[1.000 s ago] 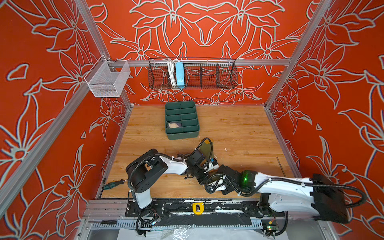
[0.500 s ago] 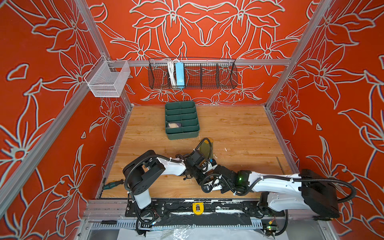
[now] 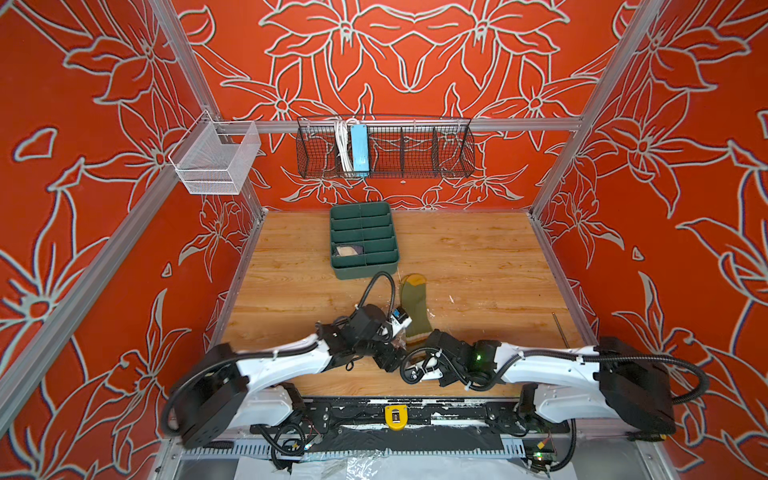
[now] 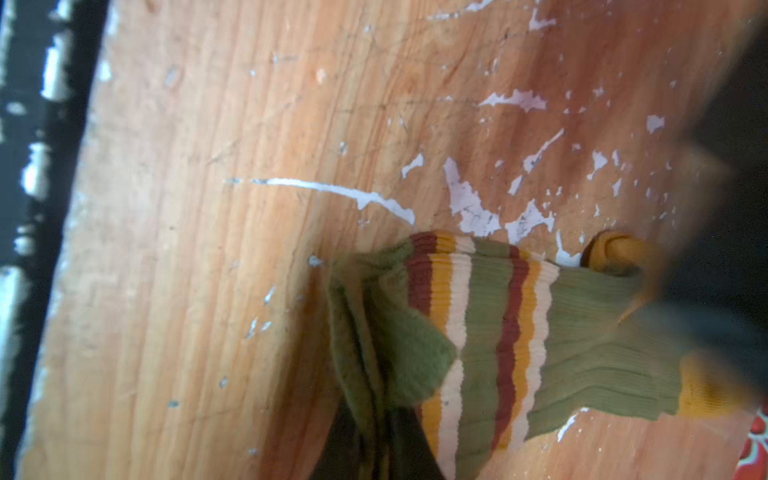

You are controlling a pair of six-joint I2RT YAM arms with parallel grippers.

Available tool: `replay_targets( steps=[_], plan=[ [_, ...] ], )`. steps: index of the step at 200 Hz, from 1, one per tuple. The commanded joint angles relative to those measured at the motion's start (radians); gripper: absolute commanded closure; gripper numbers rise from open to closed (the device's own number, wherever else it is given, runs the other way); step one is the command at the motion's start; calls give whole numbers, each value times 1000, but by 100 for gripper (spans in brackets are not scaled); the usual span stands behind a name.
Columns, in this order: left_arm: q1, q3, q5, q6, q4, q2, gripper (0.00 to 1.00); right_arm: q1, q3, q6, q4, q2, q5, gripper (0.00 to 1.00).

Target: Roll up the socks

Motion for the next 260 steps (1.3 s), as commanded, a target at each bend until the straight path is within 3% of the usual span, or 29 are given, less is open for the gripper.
replay_targets(
  steps=[1, 17, 31, 59, 75, 105, 151, 173, 196, 221, 239, 260],
  plan=[
    [0, 7, -337, -19, -62, -257, 21, -15, 83, 73, -161, 59, -87, 100],
    [0, 10, -421, 52, -98, -472, 21, -26, 155, 115, -249, 117, -145, 100],
    [0, 1, -431, 139, -89, -655, 15, -37, 217, 162, -309, 160, -220, 100],
    [0, 51, -330, 364, -126, -869, 14, -82, 313, 230, -409, 243, -393, 100],
    [0, 144, -252, 507, -270, -862, 14, -97, 366, 246, -456, 298, -444, 100],
    [0, 262, -111, 744, -503, -723, 14, -134, 480, 253, -553, 425, -513, 100],
    [-45, 167, -28, 968, -436, -592, 15, -169, 517, 263, -573, 493, -529, 100],
    [-170, 114, -159, 1024, -423, -550, 15, -185, 527, 259, -573, 493, -524, 100],
    [-397, 1, -394, 1065, -326, -488, 15, -209, 537, 257, -568, 496, -524, 100],
    [-612, -87, -610, 1117, -157, -287, 15, -223, 541, 249, -569, 497, -501, 100],
    [-700, -79, -724, 1109, -90, -71, 20, -228, 550, 246, -584, 511, -519, 100],
    [-729, -75, -827, 1066, 24, 87, 30, -235, 573, 238, -600, 544, -547, 100]
  ],
)
